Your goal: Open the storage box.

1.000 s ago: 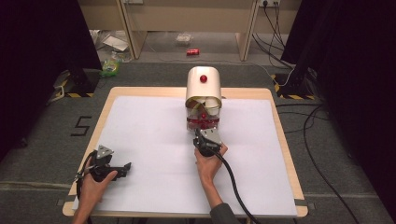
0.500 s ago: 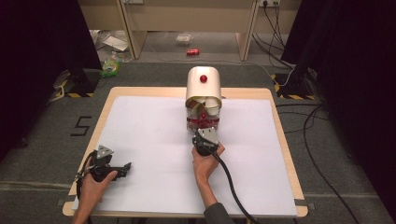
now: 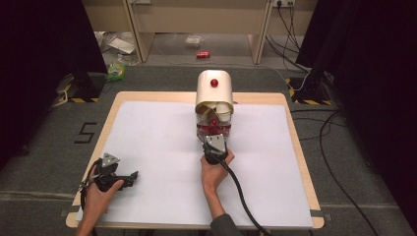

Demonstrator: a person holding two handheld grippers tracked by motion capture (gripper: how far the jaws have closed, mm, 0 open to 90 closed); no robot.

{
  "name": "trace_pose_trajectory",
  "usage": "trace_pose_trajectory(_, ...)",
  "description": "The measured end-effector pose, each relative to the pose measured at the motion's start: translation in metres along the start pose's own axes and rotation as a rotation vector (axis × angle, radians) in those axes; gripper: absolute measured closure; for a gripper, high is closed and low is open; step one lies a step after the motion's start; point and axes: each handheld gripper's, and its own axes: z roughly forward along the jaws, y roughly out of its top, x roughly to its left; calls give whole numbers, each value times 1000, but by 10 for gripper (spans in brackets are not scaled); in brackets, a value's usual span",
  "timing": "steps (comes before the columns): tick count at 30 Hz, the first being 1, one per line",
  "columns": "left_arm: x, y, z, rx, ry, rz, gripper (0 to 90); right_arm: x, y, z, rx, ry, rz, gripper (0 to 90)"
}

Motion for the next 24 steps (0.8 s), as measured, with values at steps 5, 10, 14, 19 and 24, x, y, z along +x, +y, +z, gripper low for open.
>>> trace_pose_trajectory(5,0,0,0,0,0,0,3,-1,0,0,-2,-10,2,721)
trace_pose_trajectory(10,-1,0,0,-3,3,3,4,0,0,0,-2,-15,-3,734)
trace_pose_trajectory(14,-1,0,0,-5,4,6,5,1,0,0,0,-22,-10,736)
trace_pose_trajectory(19,-1,0,0,-4,4,6,5,1,0,0,0,-22,-12,738)
trace_pose_trajectory(24,-1,0,0,-5,4,6,6,0,0,-1,2,-17,-15,739)
